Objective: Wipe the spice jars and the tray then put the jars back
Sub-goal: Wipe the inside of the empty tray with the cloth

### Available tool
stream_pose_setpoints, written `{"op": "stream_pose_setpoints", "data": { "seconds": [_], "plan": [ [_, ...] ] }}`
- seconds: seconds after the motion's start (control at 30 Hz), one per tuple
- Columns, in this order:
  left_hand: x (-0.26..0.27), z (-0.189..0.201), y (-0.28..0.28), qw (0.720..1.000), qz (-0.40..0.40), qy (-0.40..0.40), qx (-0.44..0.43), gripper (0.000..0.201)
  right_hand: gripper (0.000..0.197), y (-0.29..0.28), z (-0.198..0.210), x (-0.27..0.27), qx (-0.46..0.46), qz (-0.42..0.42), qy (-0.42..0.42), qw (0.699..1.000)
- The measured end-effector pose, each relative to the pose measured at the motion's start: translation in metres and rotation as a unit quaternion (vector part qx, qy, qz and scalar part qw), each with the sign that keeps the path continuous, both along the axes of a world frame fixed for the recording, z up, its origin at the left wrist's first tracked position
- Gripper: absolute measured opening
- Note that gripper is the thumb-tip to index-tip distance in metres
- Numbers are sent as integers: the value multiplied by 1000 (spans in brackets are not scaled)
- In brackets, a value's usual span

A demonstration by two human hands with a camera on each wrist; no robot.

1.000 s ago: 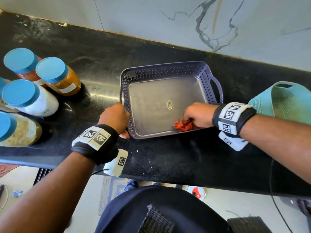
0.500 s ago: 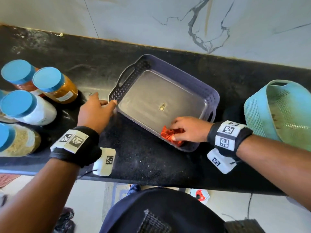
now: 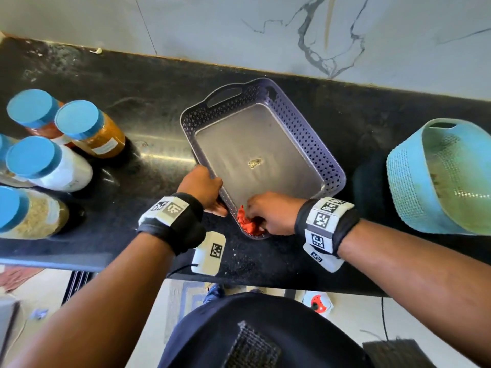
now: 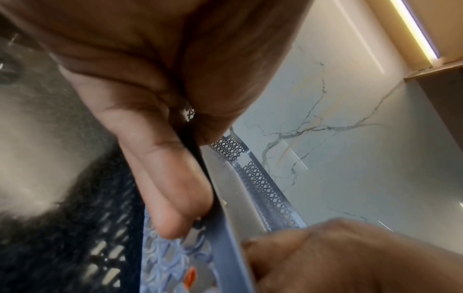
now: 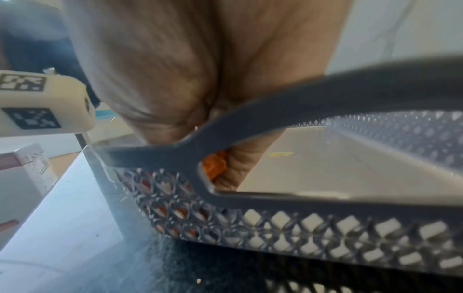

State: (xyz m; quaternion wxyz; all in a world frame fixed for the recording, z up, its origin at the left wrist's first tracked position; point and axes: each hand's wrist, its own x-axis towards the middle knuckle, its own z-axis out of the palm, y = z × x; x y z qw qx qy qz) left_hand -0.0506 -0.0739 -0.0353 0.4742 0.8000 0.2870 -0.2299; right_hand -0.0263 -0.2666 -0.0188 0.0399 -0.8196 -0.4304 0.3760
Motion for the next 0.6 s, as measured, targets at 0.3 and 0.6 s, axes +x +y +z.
{"op": "stream_pose_setpoints", "data": {
  "seconds": [0.3, 0.6],
  "plan": [
    [-2, 8, -7, 989, -55, 20, 133, 25, 28, -14, 13, 20, -134, 232, -79, 960],
    [-19, 8, -2, 996, 18, 37, -73, 55, 18, -74, 47, 96, -105, 22, -215, 971]
  ]
}}
